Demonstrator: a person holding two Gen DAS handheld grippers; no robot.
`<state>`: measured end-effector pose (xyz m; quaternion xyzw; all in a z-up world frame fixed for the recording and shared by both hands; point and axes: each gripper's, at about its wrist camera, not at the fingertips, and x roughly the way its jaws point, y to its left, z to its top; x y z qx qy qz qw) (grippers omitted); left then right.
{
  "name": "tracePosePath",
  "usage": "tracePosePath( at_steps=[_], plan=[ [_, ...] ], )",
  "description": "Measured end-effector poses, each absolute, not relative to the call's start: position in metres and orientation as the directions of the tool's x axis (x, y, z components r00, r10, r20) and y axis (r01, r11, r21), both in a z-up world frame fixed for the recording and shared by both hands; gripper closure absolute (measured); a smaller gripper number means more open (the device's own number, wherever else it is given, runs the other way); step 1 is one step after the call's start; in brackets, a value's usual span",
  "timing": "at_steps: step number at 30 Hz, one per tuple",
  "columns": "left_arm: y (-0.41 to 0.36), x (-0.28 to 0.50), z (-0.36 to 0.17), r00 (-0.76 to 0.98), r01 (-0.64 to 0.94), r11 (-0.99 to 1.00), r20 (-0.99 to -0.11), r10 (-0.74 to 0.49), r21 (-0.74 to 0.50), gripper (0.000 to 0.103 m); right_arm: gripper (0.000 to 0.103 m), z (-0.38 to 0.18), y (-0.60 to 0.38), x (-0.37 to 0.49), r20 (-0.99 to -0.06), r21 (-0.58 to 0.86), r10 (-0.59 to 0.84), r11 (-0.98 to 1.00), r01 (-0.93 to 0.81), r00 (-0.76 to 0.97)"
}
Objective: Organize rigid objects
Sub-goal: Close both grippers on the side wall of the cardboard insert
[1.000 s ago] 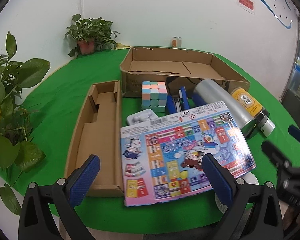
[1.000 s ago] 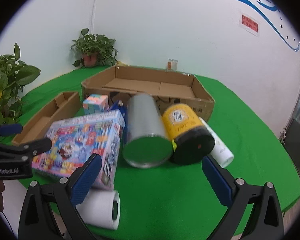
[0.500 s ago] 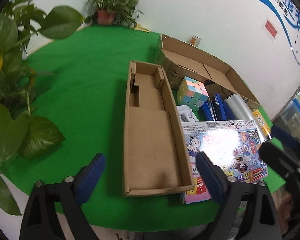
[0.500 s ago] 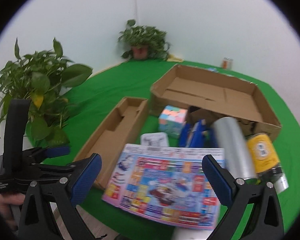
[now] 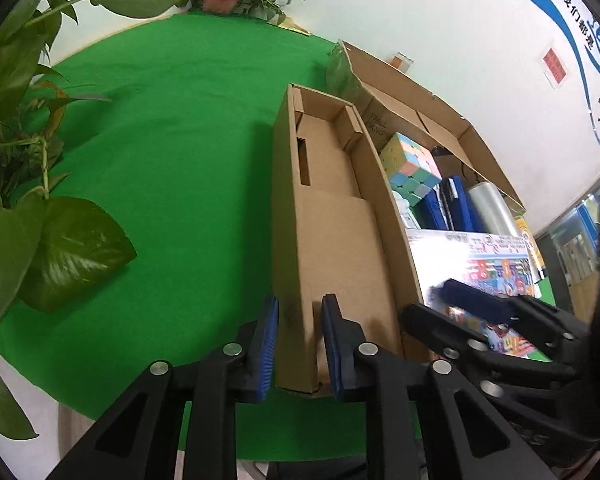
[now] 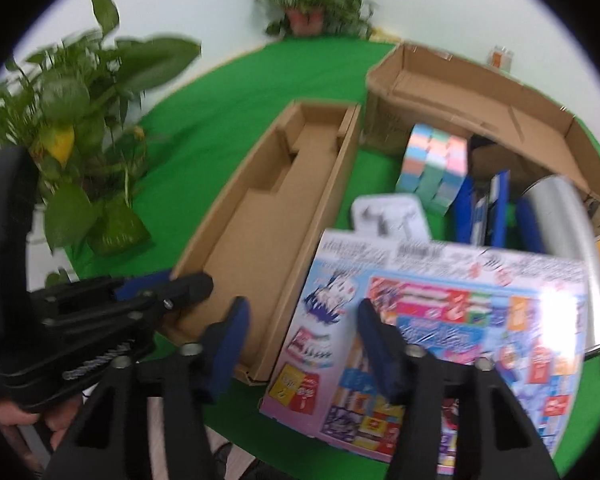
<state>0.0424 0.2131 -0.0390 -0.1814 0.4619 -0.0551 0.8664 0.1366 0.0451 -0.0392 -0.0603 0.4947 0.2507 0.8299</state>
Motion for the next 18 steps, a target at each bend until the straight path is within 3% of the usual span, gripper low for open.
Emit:
tracePosePath(
  at_steps=[2, 3, 4, 7, 18],
  plan=[
    [0.216, 0.040, -0.040, 0.567, -0.065, 0.923, -0.775, -0.279, -0.379, 0.086, 0.072, -0.041, 0.053, 0.135, -0.853, 0.130, 0.353, 0.857, -0.499, 0.385],
    [0.215, 0.040, -0.040, 0.567, -0.064, 0.925, -0.776, -0.276, -0.375, 0.087, 0.085, -0.044, 0.057, 0.135, -0.858, 0.133, 0.356, 0.852, -0.507, 0.372],
    [0.214, 0.039, -0.039, 0.566, -0.062, 0.927, -0.778, -0.273, -0.370, 0.087, 0.087, -0.046, 0.061, 0.135, -0.862, 0.130, 0.351, 0.851, -0.509, 0.366],
    [0.211, 0.041, -0.038, 0.559, -0.064, 0.929, -0.785, -0.269, -0.364, 0.088, 0.087, -0.047, 0.068, 0.129, -0.859, 0.068, 0.308, 0.860, -0.505, 0.409],
    [0.202, 0.052, -0.037, 0.540, -0.082, 0.942, -0.809, -0.232, -0.325, 0.088, 0.088, -0.050, 0.061, 0.139, -0.857, 0.124, 0.333, 0.874, -0.470, 0.394]
  ],
)
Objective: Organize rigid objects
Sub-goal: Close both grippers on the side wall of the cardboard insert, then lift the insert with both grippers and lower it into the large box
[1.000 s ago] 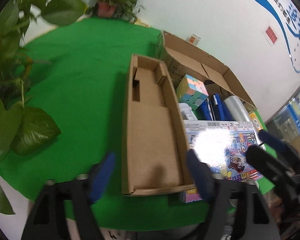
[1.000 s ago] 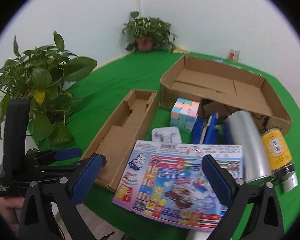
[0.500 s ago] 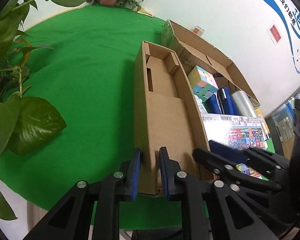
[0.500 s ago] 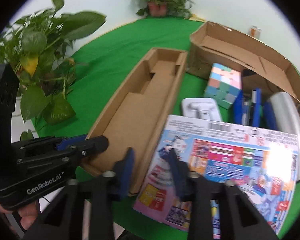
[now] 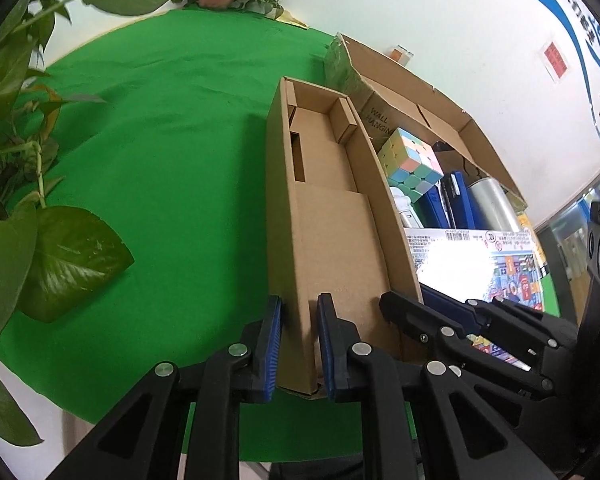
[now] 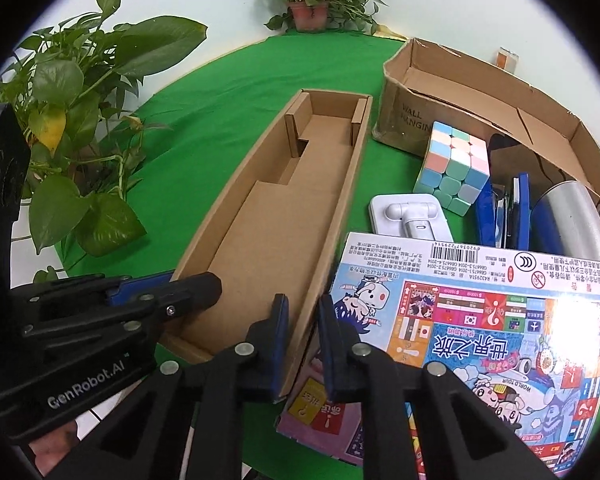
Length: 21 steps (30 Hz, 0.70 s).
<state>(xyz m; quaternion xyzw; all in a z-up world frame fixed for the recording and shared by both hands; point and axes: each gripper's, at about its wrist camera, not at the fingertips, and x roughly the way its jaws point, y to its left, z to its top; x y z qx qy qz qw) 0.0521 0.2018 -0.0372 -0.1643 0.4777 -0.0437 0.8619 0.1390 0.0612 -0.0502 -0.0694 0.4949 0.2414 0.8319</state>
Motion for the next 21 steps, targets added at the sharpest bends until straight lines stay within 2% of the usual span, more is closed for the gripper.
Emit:
tracePosePath(
  at_steps=[8, 14, 21],
  plan=[
    [0.187, 0.049, -0.009, 0.583, -0.093, 0.964, -0.798, -0.151, -0.250, 0.093, 0.090, -0.035, 0.051, 0.143, -0.831, 0.191, 0.394, 0.864, -0.465, 0.392],
    [0.161, 0.049, 0.057, 0.690, -0.069, 0.984, -0.720, -0.073, -0.166, 0.094, 0.090, 0.019, 0.032, 0.145, -0.730, 0.215, 0.466, 0.851, -0.479, 0.500],
    [0.116, 0.096, 0.126, 0.785, 0.032, 0.996, -0.615, -0.075, -0.080, 0.094, 0.090, 0.079, 0.001, 0.178, -0.603, 0.186, 0.459, 0.876, -0.444, 0.652]
  ],
)
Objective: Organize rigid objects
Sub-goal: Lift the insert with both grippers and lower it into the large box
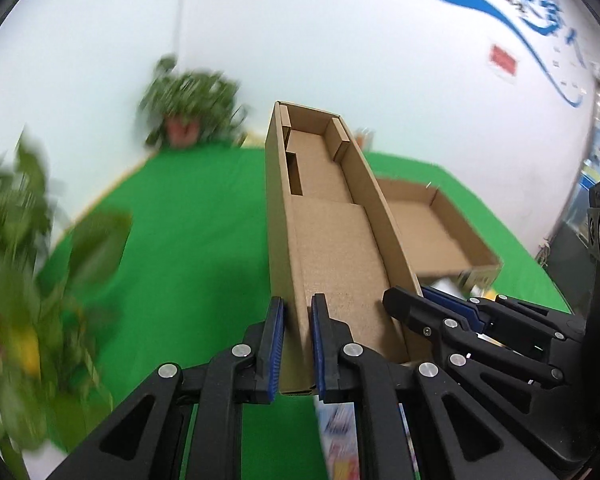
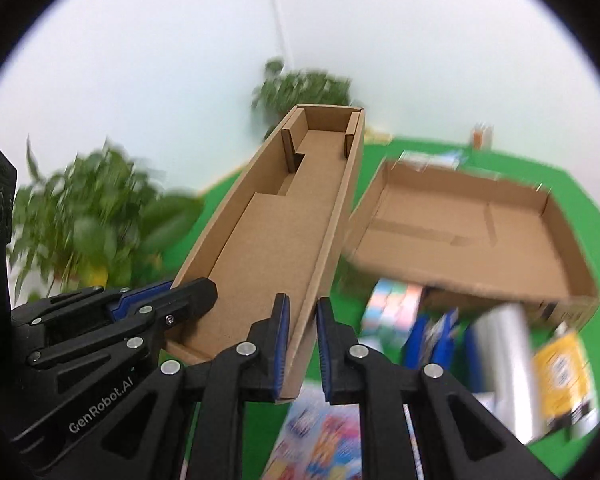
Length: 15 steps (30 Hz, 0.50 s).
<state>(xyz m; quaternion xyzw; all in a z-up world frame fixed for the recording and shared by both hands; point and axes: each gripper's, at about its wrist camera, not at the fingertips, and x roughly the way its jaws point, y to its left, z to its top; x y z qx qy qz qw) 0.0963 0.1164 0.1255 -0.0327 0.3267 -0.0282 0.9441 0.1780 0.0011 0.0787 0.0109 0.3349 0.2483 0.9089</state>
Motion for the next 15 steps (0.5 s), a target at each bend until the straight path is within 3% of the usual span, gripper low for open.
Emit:
tracePosePath(
  at_steps=[8, 15],
  plan=[
    [0.062, 0.189, 0.170, 0.800, 0.146, 0.985, -0.575, -0.172, -0.092, 0.094, 0.091, 0.119, -0.034, 0.241, -0.556, 0.153, 0.366, 0.927, -0.342, 0.746],
    [0.044, 0.277, 0.192, 0.792, 0.165, 0.983, -0.584, -0.177, -0.076, 0.094, 0.091, 0.130, -0.050, 0.302, -0.566, 0.144, 0.335, 0.940, -0.310, 0.753]
  ],
)
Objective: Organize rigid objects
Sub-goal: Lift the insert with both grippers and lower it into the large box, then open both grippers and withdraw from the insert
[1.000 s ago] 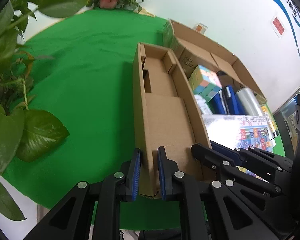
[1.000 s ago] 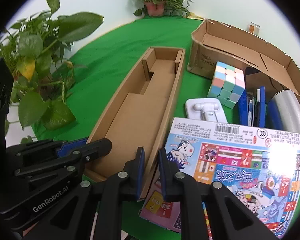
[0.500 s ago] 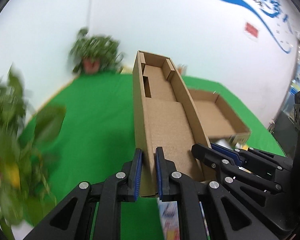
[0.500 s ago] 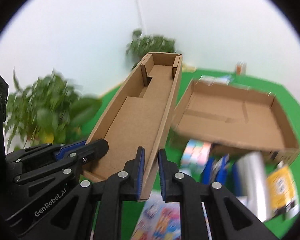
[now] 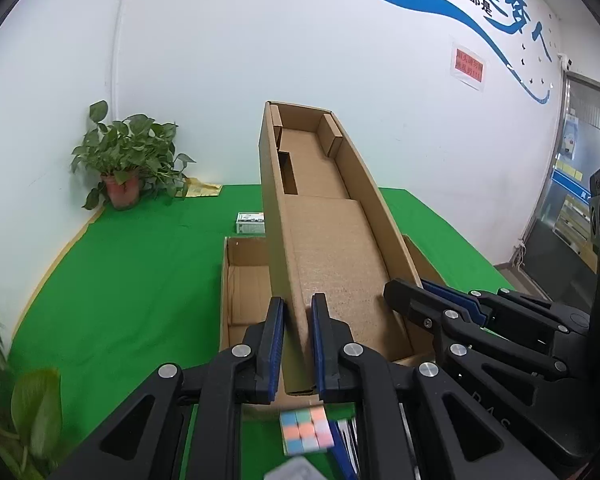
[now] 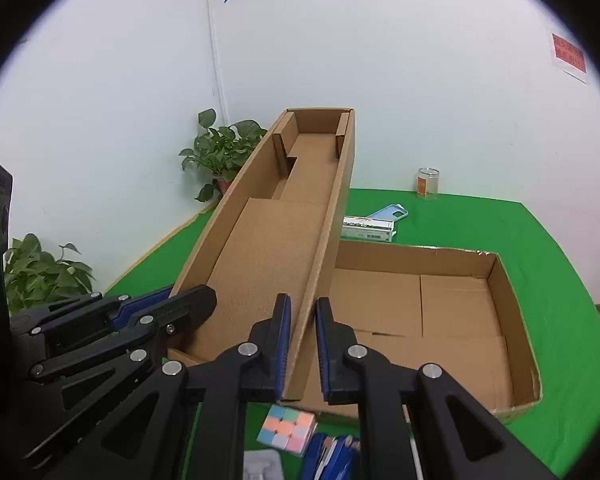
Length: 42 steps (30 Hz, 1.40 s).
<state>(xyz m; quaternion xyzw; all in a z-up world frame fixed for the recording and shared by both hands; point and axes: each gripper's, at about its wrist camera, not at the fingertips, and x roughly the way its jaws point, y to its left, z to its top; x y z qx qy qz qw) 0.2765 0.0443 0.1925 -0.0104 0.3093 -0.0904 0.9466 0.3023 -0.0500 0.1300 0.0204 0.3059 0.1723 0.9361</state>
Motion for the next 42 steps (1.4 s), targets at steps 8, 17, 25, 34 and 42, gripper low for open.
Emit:
tracePosePath(
  at_steps=[8, 17, 25, 34, 42],
  plan=[
    [0.058, 0.378, 0.166, 0.716, 0.142, 0.986, -0.678, -0.166, -0.091, 0.093, 0.091, 0.110, -0.053, 0.365, -0.636, 0.211, 0.379, 0.923, -0.321, 0.673],
    [0.079, 0.430, 0.051, 0.585, 0.094, 0.990, -0.799, -0.140, -0.105, 0.093, 0.091, 0.038, -0.045, 0.409, -0.745, 0.271, 0.402, 0.912, -0.309, 0.532],
    [0.099, 0.457, -0.019, 0.511, 0.047, 0.996, -0.855, -0.089, -0.076, 0.093, 0.091, -0.011, -0.033, 0.428, -0.801, 0.333, 0.432, 0.897, -0.290, 0.415],
    [0.095, 0.440, -0.035, 0.511, 0.017, 1.000, -0.859, -0.023, -0.017, 0.093, 0.092, -0.040, -0.021, 0.435, -0.838, 0.373, 0.441, 0.893, -0.251, 0.323],
    [0.082, 0.409, -0.030, 0.510, 0.028, 1.000, -0.860, -0.024, -0.011, 0.093, 0.091, -0.051, -0.023, 0.438, -0.847, 0.403, 0.454, 0.888, -0.224, 0.278]
  ],
)
